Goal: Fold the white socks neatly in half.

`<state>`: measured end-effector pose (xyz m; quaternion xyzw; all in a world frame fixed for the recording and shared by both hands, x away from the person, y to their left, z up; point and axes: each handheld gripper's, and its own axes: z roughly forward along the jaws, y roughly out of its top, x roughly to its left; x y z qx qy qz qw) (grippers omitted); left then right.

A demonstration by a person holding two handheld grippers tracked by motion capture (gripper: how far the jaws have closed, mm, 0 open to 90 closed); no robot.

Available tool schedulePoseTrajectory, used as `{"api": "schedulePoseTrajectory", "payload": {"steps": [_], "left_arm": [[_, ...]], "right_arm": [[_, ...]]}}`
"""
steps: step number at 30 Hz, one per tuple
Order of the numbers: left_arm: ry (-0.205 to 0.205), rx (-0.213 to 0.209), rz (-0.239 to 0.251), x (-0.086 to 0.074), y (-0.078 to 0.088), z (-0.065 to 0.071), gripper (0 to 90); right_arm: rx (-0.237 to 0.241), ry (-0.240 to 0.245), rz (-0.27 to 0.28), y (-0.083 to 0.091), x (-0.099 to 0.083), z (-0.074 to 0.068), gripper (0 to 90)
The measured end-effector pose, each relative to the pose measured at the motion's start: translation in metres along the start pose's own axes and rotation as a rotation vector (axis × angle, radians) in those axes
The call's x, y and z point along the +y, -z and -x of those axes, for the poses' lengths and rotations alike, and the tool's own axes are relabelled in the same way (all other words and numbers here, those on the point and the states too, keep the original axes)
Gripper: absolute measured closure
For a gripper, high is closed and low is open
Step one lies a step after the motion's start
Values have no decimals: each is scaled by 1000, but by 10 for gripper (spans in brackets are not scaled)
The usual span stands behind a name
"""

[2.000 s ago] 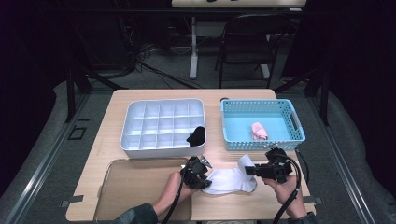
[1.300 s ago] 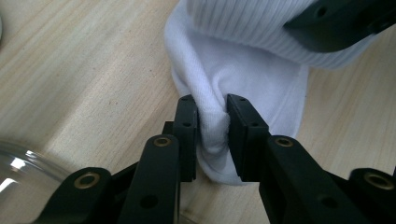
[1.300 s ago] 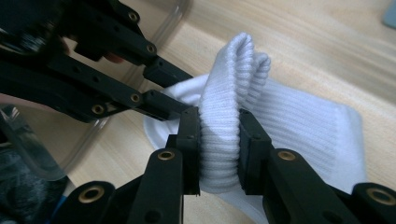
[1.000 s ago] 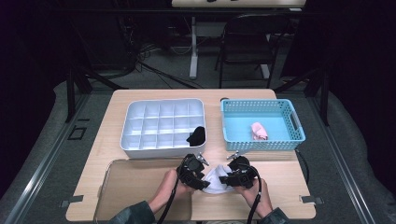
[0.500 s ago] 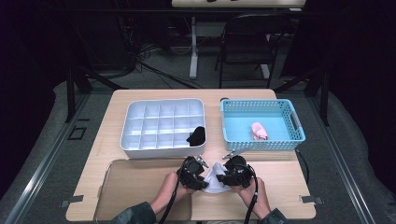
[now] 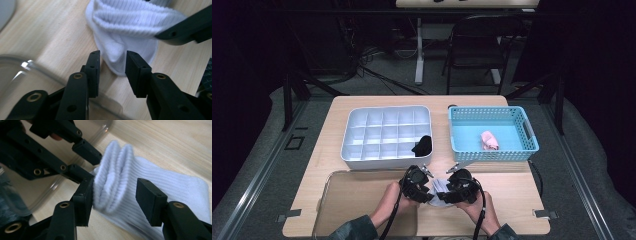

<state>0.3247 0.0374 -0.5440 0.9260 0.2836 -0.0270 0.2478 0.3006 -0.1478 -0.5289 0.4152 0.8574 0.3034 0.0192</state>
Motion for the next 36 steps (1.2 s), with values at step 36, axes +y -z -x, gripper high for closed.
{"api": "schedulePoseTrajectory", "payload": {"steps": [36], "left_arm": [[-67, 24, 105, 7, -7, 12, 713]], "right_arm": [[-75, -266, 10, 32, -39, 74, 451]]}}
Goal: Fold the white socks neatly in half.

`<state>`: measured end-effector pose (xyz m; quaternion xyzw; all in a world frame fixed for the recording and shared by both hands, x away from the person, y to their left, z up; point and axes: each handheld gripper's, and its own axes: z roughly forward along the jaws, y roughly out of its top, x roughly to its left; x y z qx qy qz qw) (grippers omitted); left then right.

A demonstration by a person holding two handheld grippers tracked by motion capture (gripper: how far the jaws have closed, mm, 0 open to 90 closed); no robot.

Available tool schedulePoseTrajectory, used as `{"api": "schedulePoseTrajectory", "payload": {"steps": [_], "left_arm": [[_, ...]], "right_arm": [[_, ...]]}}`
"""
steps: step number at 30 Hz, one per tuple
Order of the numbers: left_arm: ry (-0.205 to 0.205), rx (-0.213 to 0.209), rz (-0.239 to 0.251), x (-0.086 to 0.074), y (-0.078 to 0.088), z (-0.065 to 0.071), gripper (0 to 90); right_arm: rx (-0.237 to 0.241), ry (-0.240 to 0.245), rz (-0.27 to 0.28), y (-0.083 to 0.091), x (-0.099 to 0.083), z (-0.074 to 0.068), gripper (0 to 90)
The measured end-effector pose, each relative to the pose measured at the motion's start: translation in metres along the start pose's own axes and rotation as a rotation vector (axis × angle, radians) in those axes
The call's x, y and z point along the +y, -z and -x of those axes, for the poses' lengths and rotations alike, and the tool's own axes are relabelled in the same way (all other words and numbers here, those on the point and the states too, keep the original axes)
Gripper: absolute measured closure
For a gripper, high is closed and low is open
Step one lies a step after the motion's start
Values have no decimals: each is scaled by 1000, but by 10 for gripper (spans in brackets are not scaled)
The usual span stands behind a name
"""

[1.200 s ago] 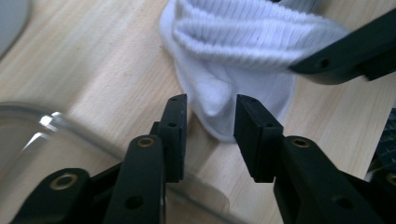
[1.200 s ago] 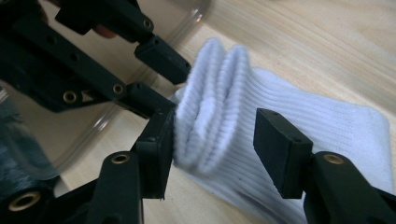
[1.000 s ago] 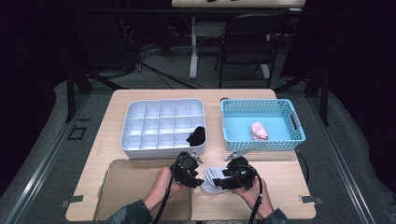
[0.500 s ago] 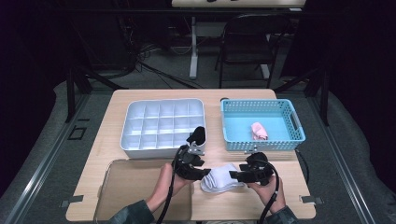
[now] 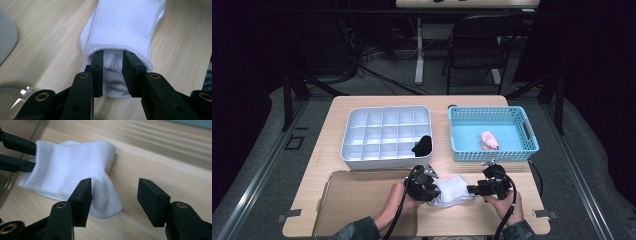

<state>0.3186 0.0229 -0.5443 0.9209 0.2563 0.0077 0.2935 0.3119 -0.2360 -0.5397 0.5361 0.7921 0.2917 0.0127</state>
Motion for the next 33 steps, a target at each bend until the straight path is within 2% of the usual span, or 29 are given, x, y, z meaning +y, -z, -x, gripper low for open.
{"api": "schedulePoseTrajectory", "payload": {"steps": [6, 10, 18, 23, 27, 28, 33], "left_arm": [[9, 10, -12, -3, -1, -1, 747], [11, 9, -15, -5, -2, -2, 772], [5, 8, -7, -8, -4, -3, 836], [6, 6, -2, -8, -4, -4, 851], [7, 11, 5, -9, -4, -4, 852], [10, 9, 9, -9, -4, -5, 852], [35, 5, 27, -10, -5, -7, 850]], "right_arm": [[32, -27, -39, -9, -2, 1, 471], [23, -25, -80, -16, -2, 0, 488], [25, 2, -90, -20, -2, -5, 640], [35, 13, -81, -21, -3, -7, 763], [32, 15, -77, -19, -3, -8, 787], [31, 9, -65, -18, -3, -9, 788], [22, 46, -12, -7, 0, -16, 789]]}}
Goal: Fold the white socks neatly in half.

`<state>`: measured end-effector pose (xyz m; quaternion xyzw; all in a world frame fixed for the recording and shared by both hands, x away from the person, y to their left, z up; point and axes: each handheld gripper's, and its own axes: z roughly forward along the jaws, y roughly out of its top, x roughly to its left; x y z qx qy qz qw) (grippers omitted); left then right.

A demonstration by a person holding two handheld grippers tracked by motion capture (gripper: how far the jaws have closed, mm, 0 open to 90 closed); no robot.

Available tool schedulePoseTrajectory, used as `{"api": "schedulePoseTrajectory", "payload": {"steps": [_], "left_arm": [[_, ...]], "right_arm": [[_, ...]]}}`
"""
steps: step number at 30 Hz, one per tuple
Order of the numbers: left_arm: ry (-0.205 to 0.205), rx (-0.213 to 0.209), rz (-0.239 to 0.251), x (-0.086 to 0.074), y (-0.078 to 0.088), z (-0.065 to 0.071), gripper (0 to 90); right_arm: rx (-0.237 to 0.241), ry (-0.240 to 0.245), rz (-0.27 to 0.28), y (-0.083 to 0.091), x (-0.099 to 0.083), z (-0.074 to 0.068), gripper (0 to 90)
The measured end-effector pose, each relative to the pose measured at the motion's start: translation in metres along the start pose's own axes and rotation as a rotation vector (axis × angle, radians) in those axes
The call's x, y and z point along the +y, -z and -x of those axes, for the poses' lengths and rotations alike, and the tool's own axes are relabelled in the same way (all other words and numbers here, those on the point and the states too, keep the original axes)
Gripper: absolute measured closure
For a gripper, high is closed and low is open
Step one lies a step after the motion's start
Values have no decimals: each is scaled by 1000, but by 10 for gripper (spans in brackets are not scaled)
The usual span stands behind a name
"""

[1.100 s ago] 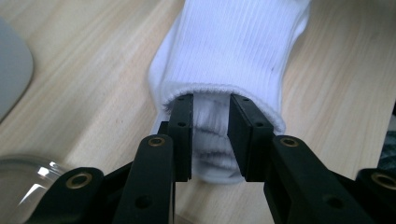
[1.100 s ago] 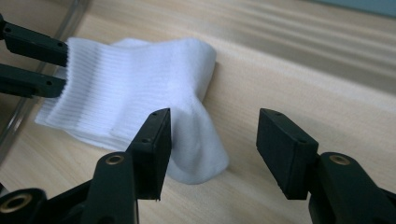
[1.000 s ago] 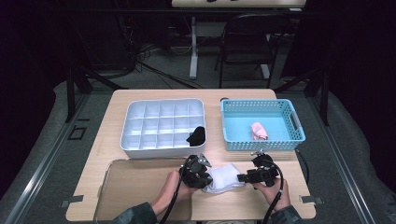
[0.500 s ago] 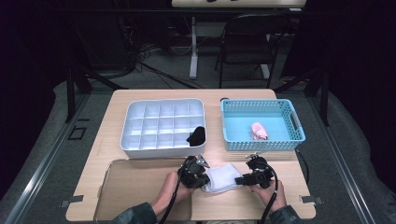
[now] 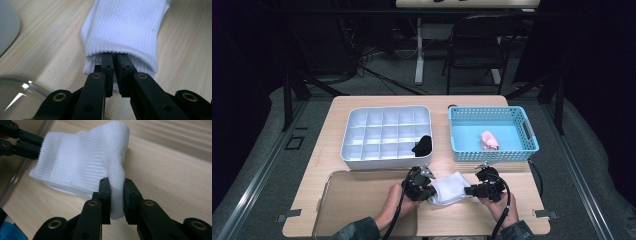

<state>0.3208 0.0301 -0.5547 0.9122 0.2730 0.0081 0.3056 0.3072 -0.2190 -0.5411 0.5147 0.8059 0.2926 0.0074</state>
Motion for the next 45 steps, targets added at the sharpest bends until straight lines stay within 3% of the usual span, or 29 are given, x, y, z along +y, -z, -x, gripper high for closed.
{"api": "schedulePoseTrajectory", "payload": {"steps": [5, 13, 30, 37, 40, 45], "left_arm": [[1, -1, 6, 0, 0, -1, 849], [-2, 1, 6, 0, 0, -1, 849], [5, -3, 10, 0, -1, -2, 849], [5, -16, 1, 0, 2, -5, 828], [11, -36, -19, 1, 6, -9, 799], [22, -30, -28, 2, 13, -12, 727]], "right_arm": [[-7, 47, 44, 8, 3, -13, 788], [-19, 149, 50, 10, 6, -40, 788], [15, 325, 47, -8, 4, -78, 790], [17, 349, 17, -17, 2, -84, 790], [19, 353, 8, -20, 1, -83, 790], [26, 347, 9, -24, 2, -83, 790]]}}
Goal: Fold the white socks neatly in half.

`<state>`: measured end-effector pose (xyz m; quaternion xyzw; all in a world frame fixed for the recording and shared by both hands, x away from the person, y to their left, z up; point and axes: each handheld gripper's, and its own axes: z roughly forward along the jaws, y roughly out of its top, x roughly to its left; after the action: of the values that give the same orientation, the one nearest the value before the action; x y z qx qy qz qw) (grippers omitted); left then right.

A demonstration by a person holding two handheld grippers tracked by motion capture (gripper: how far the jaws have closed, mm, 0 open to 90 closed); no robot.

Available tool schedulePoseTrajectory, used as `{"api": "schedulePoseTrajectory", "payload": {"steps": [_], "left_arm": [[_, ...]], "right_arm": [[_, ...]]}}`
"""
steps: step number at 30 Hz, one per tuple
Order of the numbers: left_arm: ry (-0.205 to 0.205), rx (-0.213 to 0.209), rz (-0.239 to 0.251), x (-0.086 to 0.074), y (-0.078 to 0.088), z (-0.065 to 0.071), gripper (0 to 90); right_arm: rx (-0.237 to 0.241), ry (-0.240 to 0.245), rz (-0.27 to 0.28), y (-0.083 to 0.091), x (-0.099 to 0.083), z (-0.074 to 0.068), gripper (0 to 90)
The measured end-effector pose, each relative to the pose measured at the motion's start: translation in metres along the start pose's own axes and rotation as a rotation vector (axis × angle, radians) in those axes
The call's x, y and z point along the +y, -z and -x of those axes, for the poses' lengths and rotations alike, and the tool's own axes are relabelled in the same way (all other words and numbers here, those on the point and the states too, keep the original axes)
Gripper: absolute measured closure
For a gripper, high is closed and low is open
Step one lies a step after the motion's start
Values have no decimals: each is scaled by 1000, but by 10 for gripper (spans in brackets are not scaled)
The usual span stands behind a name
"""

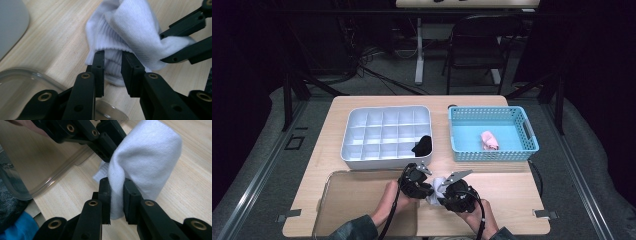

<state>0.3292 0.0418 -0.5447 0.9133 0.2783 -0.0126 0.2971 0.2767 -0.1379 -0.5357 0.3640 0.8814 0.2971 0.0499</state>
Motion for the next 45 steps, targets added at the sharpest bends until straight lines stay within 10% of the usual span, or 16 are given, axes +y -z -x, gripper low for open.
{"api": "schedulePoseTrajectory", "payload": {"steps": [9, 10, 14, 25, 33, 39, 45], "left_arm": [[7, 12, 27, 2, 11, 0, 682], [-10, 50, 143, 7, 30, 9, 682], [-48, 24, 213, 13, 33, 18, 701], [-30, 4, 102, 8, 2, 10, 819], [-25, 11, 88, 4, 0, 5, 828], [-22, 12, 87, 4, 0, 5, 833], [-19, 7, 82, 4, 1, 4, 832]], "right_arm": [[-4, 2, -14, -3, 1, 1, 788], [-4, 2, -14, -3, 1, 1, 788], [-6, 3, -18, -6, 5, 0, 786], [-1, 1, -14, -6, 5, -2, 708], [91, -14, 2, 12, 3, 4, 570], [46, -121, 117, 22, 0, 19, 655], [5, -92, 48, -4, 1, 12, 841]]}}
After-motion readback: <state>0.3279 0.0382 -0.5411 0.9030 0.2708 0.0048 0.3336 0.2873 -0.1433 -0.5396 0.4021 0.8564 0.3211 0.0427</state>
